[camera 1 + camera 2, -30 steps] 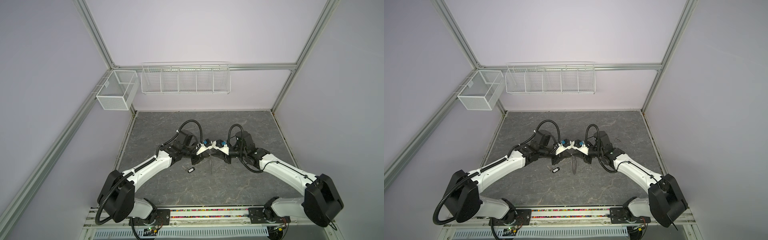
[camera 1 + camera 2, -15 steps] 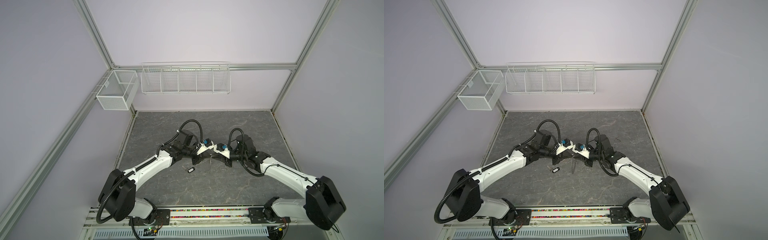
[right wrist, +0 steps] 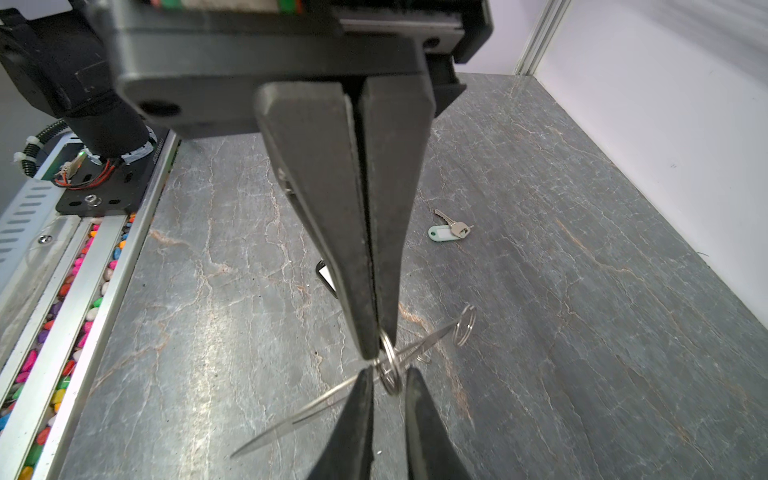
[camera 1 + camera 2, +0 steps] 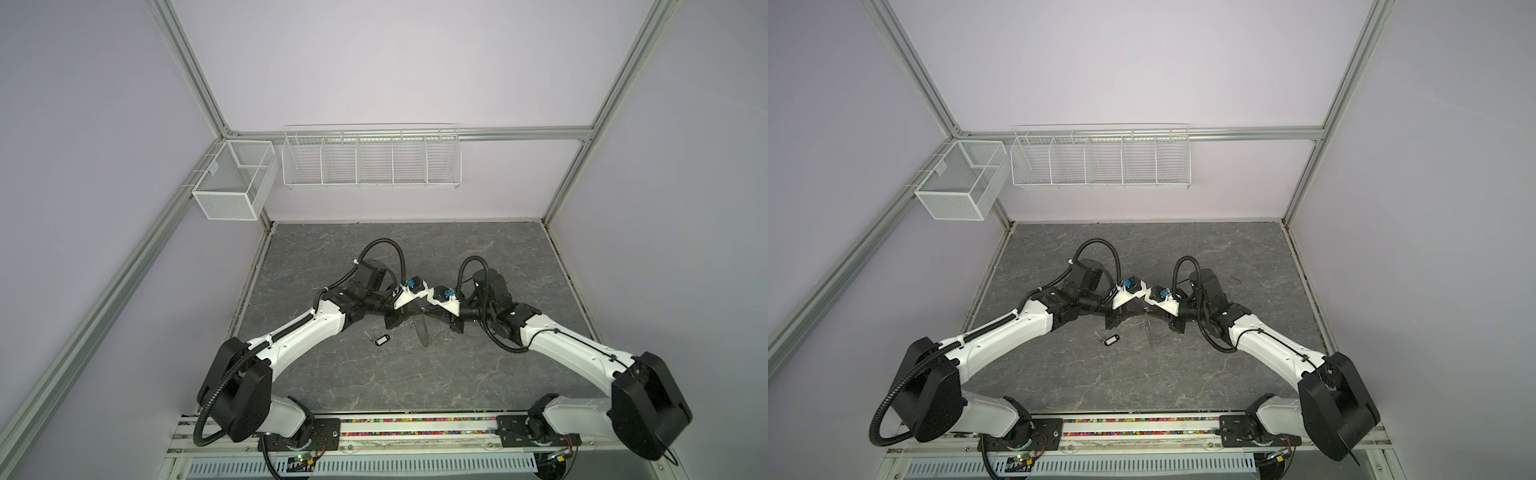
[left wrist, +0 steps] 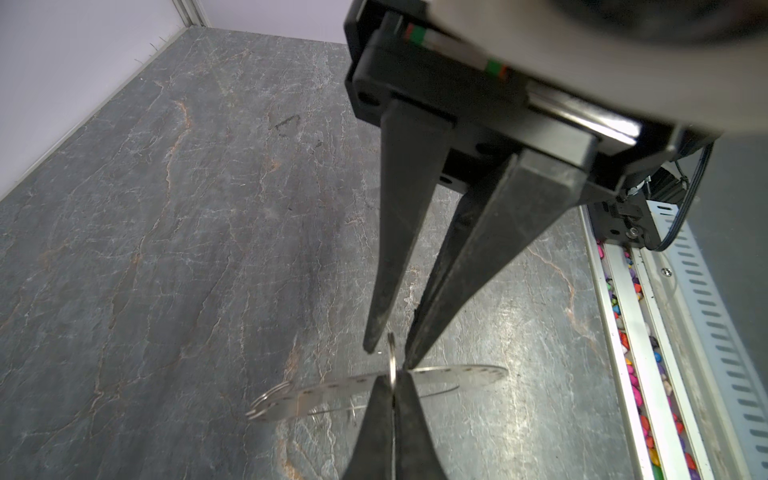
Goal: Put the keys on the keyring
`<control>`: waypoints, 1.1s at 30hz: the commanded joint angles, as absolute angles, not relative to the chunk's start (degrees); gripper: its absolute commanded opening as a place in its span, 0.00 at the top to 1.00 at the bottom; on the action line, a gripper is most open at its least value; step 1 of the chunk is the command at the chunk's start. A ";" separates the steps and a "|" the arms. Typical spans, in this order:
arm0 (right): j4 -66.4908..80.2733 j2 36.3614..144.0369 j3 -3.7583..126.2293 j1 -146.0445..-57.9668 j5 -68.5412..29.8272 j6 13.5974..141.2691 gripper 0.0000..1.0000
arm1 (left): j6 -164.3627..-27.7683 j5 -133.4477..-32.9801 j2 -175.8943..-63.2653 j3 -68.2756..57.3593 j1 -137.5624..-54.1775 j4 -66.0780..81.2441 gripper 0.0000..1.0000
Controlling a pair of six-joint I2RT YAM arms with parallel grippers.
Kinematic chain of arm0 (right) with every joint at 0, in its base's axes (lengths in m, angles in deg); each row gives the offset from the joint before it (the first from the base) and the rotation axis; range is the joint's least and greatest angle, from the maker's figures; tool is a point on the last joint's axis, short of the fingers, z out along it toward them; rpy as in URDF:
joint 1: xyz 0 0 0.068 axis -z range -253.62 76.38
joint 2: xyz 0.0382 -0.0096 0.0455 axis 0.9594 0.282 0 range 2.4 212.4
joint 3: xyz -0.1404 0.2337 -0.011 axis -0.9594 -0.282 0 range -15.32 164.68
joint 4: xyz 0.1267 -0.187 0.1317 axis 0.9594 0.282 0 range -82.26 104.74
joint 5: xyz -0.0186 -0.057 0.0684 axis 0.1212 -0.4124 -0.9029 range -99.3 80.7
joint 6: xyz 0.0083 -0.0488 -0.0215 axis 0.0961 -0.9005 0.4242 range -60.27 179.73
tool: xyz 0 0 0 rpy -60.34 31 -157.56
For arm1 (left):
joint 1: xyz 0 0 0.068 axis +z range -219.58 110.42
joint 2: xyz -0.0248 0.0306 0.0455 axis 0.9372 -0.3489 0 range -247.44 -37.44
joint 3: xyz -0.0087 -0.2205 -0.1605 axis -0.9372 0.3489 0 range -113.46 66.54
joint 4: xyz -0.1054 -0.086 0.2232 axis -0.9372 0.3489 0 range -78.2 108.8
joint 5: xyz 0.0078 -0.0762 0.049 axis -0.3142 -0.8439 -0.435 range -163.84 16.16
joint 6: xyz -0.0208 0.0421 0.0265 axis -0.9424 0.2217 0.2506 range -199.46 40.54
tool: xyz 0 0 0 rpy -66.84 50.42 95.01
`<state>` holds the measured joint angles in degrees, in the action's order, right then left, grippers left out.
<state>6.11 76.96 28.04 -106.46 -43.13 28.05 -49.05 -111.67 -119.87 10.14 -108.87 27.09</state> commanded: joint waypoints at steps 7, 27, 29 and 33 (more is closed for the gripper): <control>1.77 75.10 26.31 -106.78 -41.16 28.31 0.77 | -47.16 -113.11 -120.04 7.93 -109.13 27.49 1.00; 2.88 75.28 26.73 -107.03 -44.15 28.11 0.87 | -47.48 -114.10 -120.95 7.00 -109.13 27.95 1.00; 4.30 75.83 27.45 -107.10 -44.55 27.91 0.88 | -47.39 -114.10 -121.08 6.95 -109.14 27.74 1.00; 4.32 76.14 27.51 -107.15 -44.82 28.36 0.92 | -47.53 -113.05 -120.62 6.95 -109.08 27.27 0.92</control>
<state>3.60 75.59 26.79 -106.55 -42.60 28.34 -48.76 -112.23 -120.70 9.35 -108.87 27.57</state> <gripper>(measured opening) 0.086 0.054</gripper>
